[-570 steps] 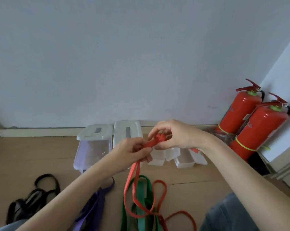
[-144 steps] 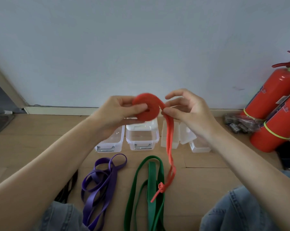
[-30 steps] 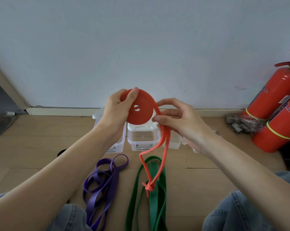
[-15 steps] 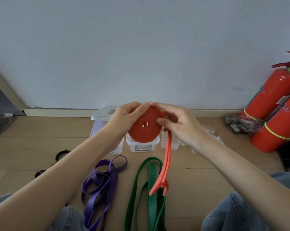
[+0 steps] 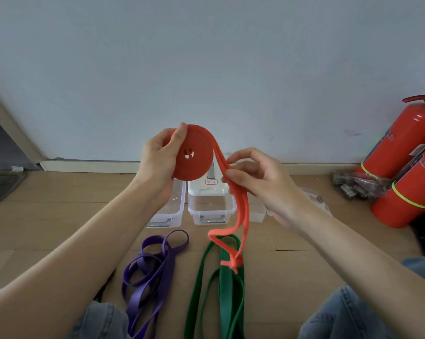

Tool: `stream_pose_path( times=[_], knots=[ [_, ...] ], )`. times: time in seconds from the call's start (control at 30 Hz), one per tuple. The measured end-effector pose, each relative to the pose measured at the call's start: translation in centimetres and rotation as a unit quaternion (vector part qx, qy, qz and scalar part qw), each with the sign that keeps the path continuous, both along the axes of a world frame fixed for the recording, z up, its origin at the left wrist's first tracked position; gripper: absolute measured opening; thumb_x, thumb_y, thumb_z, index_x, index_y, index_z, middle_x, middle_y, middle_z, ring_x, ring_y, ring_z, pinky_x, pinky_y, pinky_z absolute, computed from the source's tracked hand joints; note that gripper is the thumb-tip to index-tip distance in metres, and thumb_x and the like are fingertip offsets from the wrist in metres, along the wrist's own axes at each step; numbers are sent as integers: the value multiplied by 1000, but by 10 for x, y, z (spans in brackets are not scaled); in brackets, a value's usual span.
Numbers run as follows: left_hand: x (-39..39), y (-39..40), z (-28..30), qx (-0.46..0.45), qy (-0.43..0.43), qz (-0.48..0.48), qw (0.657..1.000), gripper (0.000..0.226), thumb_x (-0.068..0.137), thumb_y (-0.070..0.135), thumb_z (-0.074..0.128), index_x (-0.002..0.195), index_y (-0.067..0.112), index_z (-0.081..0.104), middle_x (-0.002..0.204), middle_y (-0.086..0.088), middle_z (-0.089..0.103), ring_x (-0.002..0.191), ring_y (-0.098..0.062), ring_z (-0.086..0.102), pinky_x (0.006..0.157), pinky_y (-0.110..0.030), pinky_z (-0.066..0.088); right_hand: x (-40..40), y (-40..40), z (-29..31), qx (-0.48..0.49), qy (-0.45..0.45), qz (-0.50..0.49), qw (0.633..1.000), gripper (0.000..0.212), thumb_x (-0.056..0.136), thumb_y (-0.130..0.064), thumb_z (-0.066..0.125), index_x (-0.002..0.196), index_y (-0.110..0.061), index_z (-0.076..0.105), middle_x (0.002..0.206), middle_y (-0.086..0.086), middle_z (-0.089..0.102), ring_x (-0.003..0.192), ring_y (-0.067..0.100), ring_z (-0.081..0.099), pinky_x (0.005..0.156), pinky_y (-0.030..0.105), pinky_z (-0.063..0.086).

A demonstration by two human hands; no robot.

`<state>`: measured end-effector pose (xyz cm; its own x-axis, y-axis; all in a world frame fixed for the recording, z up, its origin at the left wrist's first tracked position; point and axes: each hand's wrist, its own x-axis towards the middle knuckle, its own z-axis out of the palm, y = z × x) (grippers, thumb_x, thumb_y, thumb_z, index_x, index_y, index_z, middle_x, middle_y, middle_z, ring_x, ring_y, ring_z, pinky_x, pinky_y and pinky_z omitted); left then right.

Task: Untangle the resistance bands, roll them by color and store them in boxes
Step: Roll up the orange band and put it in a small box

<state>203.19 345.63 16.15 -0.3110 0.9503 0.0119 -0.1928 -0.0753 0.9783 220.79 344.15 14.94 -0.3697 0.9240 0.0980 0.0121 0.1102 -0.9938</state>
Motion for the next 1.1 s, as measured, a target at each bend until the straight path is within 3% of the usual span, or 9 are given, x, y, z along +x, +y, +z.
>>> stream_pose_path(
  times=[0.2,0.37,0.5,0.67,0.77,0.93,1.0,1.1],
  knots=[
    [12,-7,-4,-13,-71,-8,997,24,94,34,49,86,15,61,79,-2,63,63,-10,62,53,-23,54,-12,-7,-7,-19,29,6,999,25,85,-6,64,101,-13,47,91,10,72,75,28,70,73,35,58],
    [23,-13,-10,-22,-103,-7,994,27,94,37,47,93,13,59,99,-12,62,87,-22,59,81,-40,53,-13,-12,-9,-37,72,-13,997,29,85,-2,63,106,-8,44,88,13,70,76,27,70,76,34,58],
    [25,-15,-11,-9,-103,8,995,26,94,38,46,85,16,58,86,-6,59,77,-18,56,65,-31,52,-13,-14,-7,-55,113,-4,992,31,82,-6,67,105,-13,47,95,18,70,82,32,70,75,35,58],
    [26,-12,-8,-1,-124,18,992,25,96,35,45,89,14,56,88,-5,60,77,-15,58,63,-28,54,-19,-16,-10,14,74,-78,994,23,85,-6,65,101,-13,51,83,12,72,71,23,71,65,27,57],
    [29,-15,-11,-4,-132,5,991,25,96,36,43,88,15,56,88,-5,61,77,-17,59,66,-32,55,-21,-18,-14,46,45,-103,993,20,86,-10,64,97,-16,49,83,9,72,72,20,71,70,31,58],
    [26,-15,-16,2,-69,-29,997,23,96,31,45,90,14,60,84,-1,64,77,-13,59,74,-28,51,-12,-11,-10,24,54,-124,991,18,86,-2,62,96,-14,54,68,1,71,63,12,68,62,19,51],
    [16,-14,-11,0,-25,-84,996,20,91,31,53,89,15,65,81,1,66,76,-12,60,77,-28,50,-3,-3,-4,35,32,-139,989,20,87,0,59,97,-18,60,71,3,69,66,9,65,67,21,51],
    [10,-15,-6,-30,52,-182,982,35,71,45,63,88,15,70,86,-6,69,78,-16,64,76,-32,52,-1,-1,1,73,-15,-111,991,31,88,1,57,94,-28,66,83,7,70,79,12,65,81,27,51]
  ],
)
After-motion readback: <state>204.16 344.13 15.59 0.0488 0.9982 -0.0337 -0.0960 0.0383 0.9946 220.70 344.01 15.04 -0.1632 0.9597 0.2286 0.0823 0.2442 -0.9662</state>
